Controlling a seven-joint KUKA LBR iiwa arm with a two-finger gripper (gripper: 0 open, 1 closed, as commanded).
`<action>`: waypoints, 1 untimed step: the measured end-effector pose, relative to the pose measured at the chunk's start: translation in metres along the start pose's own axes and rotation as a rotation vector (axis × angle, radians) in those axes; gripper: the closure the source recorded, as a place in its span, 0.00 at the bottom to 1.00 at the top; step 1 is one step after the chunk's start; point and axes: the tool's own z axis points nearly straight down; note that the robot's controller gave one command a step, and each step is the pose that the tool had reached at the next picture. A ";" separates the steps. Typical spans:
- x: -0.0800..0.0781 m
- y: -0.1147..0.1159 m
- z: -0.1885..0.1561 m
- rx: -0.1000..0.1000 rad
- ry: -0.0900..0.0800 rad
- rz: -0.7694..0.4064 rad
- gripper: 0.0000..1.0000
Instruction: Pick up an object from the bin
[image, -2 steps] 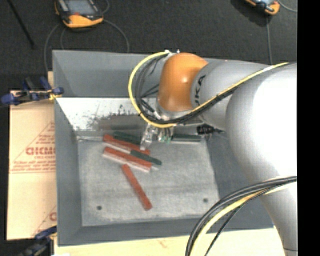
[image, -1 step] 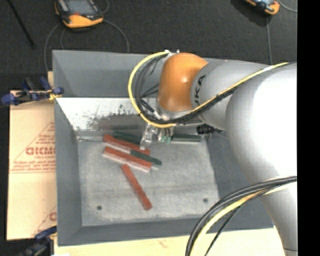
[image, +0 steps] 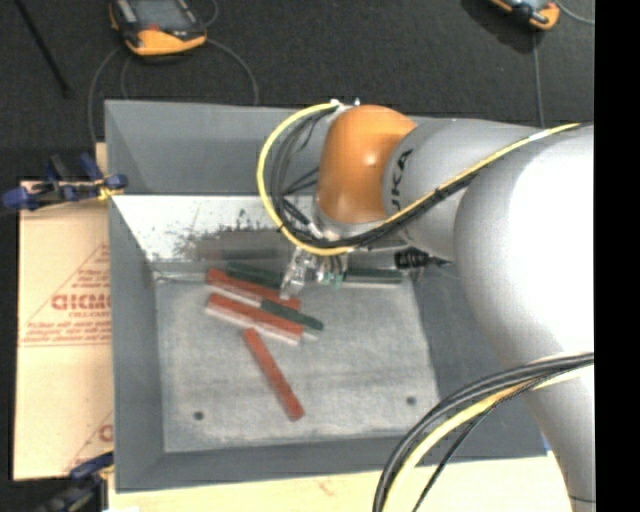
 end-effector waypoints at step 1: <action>0.005 -0.002 -0.007 0.007 0.014 -0.001 1.00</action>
Offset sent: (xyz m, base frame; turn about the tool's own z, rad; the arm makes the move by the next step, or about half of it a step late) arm 0.0000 0.0002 0.0188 -0.0001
